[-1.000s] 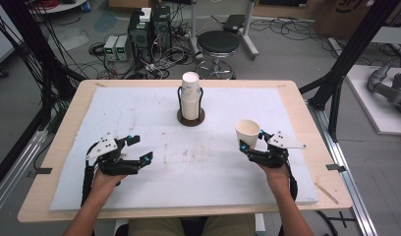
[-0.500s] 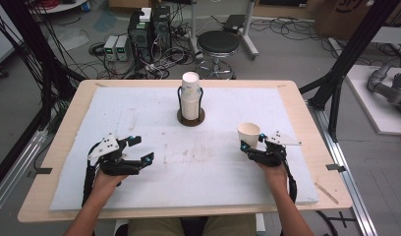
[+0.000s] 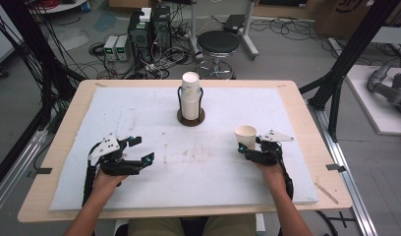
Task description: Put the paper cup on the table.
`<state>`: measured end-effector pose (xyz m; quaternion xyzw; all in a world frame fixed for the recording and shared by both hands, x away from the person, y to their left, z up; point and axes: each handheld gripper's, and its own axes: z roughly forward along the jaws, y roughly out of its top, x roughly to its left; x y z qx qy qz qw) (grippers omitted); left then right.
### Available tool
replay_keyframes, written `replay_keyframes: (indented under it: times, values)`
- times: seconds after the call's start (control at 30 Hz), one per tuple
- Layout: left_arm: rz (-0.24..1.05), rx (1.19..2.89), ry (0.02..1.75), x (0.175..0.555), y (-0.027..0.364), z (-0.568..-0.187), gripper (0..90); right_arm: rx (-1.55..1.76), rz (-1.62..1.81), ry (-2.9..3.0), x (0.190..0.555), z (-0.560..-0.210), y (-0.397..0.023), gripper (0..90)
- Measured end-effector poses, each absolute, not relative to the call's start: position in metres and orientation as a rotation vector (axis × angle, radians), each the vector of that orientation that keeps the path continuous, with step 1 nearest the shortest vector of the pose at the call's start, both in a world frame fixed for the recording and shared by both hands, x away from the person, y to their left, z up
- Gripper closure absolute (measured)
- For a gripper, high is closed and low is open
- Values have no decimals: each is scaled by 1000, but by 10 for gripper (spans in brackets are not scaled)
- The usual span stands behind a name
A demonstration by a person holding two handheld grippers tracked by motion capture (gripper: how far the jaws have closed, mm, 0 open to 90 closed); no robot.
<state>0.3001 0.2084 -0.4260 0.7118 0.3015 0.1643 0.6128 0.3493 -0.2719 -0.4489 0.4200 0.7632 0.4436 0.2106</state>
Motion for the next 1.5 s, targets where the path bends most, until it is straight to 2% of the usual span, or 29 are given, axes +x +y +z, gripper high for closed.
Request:
replay_keyframes:
  times: [0.5,0.67,1.17,1.5]
  values:
    - [370,1656,688,303,205,-427,171,1165,1162,2213,336,-448,-284,314]
    - [360,1664,686,303,205,-427,172,1194,1165,2218,335,-448,-282,201]
    - [366,1639,702,304,210,-425,171,1130,1183,2199,297,-429,-300,200]
    - [379,1603,709,302,212,-420,149,1032,1399,2098,278,-407,-308,201]
